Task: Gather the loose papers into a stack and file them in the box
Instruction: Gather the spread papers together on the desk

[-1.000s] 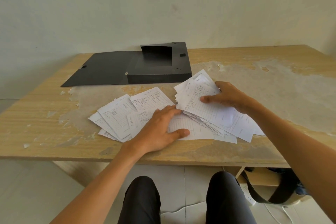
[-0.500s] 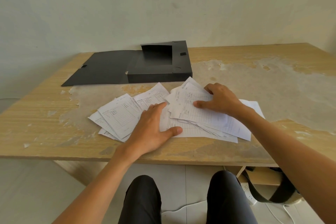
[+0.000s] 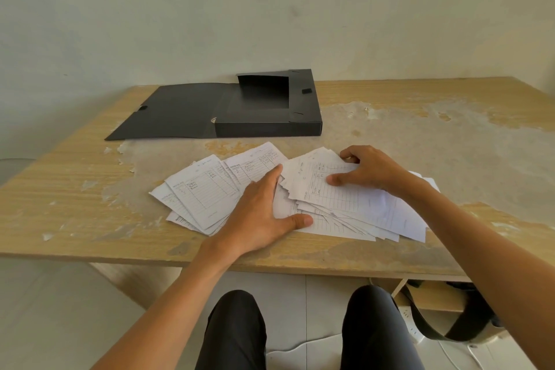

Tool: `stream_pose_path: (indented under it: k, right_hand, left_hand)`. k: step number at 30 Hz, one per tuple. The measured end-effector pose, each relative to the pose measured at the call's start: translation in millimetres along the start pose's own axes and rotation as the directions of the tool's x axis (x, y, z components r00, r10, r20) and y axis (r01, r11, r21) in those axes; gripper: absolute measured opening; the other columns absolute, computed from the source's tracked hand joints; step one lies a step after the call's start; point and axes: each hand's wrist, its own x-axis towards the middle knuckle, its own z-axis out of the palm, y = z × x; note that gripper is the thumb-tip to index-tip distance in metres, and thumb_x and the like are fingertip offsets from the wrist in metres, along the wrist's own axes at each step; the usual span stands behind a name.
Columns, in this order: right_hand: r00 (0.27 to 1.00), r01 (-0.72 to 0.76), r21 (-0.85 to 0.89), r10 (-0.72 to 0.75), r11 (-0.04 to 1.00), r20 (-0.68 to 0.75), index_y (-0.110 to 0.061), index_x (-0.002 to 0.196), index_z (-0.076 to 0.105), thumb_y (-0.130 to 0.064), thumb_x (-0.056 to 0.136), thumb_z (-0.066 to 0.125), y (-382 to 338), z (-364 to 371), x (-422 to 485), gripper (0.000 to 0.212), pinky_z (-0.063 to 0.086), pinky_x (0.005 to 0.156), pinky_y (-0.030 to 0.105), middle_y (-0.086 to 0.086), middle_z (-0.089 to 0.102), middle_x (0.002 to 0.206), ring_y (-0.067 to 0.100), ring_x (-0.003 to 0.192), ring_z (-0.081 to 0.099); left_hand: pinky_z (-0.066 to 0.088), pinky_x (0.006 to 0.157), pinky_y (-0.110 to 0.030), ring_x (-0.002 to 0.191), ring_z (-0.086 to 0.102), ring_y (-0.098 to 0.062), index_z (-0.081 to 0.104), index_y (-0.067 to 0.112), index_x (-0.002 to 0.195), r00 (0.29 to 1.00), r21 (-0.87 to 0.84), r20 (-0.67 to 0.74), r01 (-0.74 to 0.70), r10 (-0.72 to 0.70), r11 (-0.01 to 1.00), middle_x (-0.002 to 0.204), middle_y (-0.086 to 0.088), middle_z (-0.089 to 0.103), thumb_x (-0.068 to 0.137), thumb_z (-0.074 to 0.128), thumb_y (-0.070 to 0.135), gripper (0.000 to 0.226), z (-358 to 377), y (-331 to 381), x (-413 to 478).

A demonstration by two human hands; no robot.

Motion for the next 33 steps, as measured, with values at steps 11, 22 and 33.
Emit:
stream_pose_path:
  k: [11, 22, 33]
  right_hand:
    - [0.999, 0.035, 0.011, -0.035, 0.999, 0.001, -0.022, 0.106, 0.051, -0.044, 0.075, 0.074, -9.4, 3.8, -8.1, 0.044, 0.053, 0.086, 0.037, -0.001, 0.061, 0.106, 0.019, 0.093, 0.059]
    - [0.992, -0.07, -0.394, 0.024, 0.917, -0.12, -0.016, 0.125, 0.051, -0.077, 0.072, 0.051, -34.0, 19.0, -16.0, 0.081, 0.041, 0.096, 0.045, 0.008, 0.051, 0.126, 0.027, 0.117, 0.048]
    - [0.992, -0.078, -0.236, 0.099, 0.969, 0.078, -0.018, 0.103, 0.048, -0.076, 0.056, 0.067, -43.4, 13.2, -9.3, 0.077, 0.051, 0.09, 0.039, -0.007, 0.058, 0.081, 0.014, 0.077, 0.061]
  left_hand:
    - [0.009, 0.119, -0.043, 0.146, -0.002, -0.013, 0.014, 0.029, 0.147, 0.989, 0.039, -0.138, -0.053, 0.058, 0.998, 0.16, 0.003, 0.002, 0.06, 0.073, 0.061, 0.11, 1.6, 4.7, -4.0]
    - [0.005, 0.119, -0.047, 0.145, 0.01, -0.013, 0.01, 0.028, 0.148, 0.984, 0.146, -0.132, -0.1, 0.12, 0.984, 0.158, 0.003, 0.014, 0.054, 0.068, 0.074, 0.12, 3.7, 7.9, -13.6]
    - [0.002, 0.119, -0.045, 0.146, 0.006, -0.013, 0.002, 0.029, 0.149, 0.998, 0.078, -0.061, -0.009, 0.014, 0.997, 0.159, 0.006, 0.009, 0.059, 0.07, 0.07, 0.12, 7.1, 9.1, -14.4]
